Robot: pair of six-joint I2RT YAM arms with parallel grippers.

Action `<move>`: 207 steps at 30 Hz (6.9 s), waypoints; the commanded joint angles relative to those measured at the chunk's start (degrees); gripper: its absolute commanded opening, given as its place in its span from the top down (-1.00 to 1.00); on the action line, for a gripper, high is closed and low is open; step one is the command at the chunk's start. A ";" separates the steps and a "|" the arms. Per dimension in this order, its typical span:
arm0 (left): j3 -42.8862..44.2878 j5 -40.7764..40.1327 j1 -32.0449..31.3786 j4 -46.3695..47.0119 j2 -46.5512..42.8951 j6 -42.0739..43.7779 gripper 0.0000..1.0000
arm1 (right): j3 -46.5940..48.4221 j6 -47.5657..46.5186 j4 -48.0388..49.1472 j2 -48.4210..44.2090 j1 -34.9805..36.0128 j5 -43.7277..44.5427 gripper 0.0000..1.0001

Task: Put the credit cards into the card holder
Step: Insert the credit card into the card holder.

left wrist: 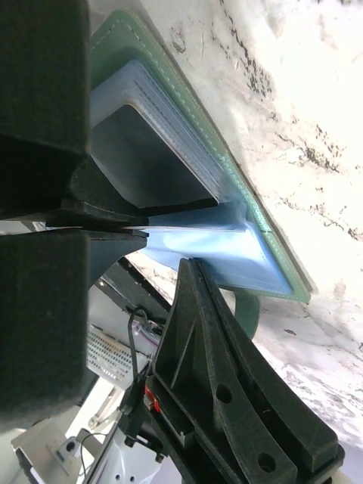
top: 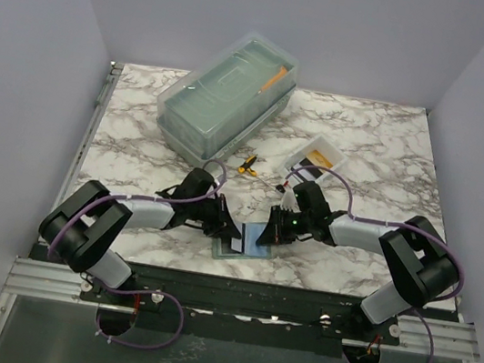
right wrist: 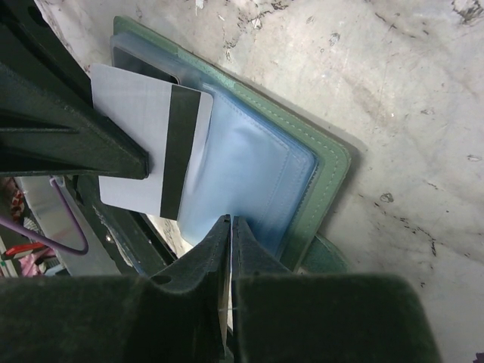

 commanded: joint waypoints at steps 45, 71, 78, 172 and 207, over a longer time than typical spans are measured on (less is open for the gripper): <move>-1.12 7.84 3.50 5.24 3.25 -1.20 1.00 | -0.31 -2.03 -8.45 -0.83 0.22 11.25 0.78; 0.05 5.75 3.10 6.79 5.38 4.21 1.00 | -0.13 -1.81 -6.65 1.80 0.23 9.49 0.78; -0.40 5.68 2.62 10.76 6.59 1.14 1.00 | 0.05 -1.44 -6.47 1.91 0.22 9.45 0.78; 12.02 -19.44 -10.70 -14.51 4.69 4.94 -0.68 | -3.36 5.81 -8.23 -6.01 -1.13 10.77 0.78; 15.41 -14.79 -10.17 -25.59 -2.88 15.45 -0.69 | -0.11 5.21 -7.58 -2.95 -1.09 8.58 0.76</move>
